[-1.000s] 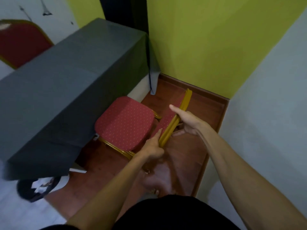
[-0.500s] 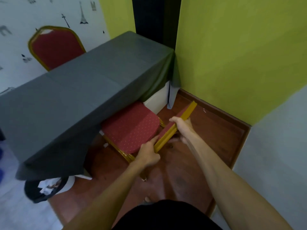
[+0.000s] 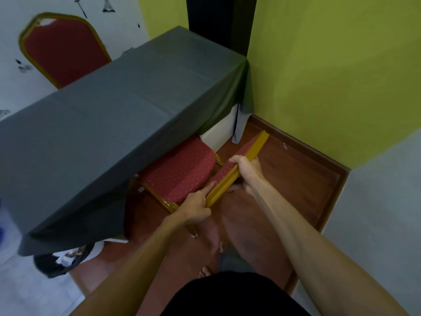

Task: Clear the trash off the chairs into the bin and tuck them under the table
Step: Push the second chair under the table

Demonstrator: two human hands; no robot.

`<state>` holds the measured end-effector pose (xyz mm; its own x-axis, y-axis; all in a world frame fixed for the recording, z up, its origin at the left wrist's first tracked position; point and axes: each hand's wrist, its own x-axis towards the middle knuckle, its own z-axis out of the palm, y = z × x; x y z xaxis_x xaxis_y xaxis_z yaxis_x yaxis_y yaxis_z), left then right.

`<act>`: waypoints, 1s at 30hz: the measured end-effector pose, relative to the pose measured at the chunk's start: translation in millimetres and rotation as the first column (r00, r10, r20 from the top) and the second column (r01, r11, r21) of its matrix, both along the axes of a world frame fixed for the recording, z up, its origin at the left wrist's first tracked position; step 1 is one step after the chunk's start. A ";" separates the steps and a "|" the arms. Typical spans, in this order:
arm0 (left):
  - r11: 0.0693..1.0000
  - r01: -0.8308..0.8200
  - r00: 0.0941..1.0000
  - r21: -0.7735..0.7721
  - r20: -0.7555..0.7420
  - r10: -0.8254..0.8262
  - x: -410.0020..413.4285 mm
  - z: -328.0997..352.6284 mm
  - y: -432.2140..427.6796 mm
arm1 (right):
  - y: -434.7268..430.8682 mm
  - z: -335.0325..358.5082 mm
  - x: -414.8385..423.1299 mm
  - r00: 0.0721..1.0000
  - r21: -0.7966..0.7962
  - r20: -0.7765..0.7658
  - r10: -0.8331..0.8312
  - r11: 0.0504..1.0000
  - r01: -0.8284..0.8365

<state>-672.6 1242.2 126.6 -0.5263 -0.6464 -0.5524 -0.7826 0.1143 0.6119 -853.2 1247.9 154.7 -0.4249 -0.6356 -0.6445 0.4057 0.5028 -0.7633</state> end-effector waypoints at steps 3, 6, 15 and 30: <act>1.000 -0.014 1.000 -0.008 0.009 0.014 11.1 -1.6 -15.6 | -16.7 -2.6 10.1 0.999 -0.020 0.015 0.029 0.999 -0.029; 0.999 -0.044 0.999 0.006 0.023 0.044 19.9 2.3 -37.7 | -41.9 -4.7 19.2 0.998 -0.022 0.026 0.053 0.998 -0.053; 0.986 -0.169 0.985 -0.002 0.020 0.169 36.1 5.6 -97.5 | -111.5 -6.1 38.5 0.985 -0.048 0.082 0.149 0.988 -0.145; 0.976 -0.171 0.983 0.136 0.094 0.159 57.4 10.8 -115.4 | -123.5 -18.8 51.0 0.961 -0.055 0.206 0.184 0.983 -0.177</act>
<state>-615.2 1126.8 137.4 -0.3682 -0.6320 -0.6820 -0.8315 -0.1043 0.5456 -802.2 1124.3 135.9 -0.1588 -0.7134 -0.6825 0.4632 0.5566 -0.6896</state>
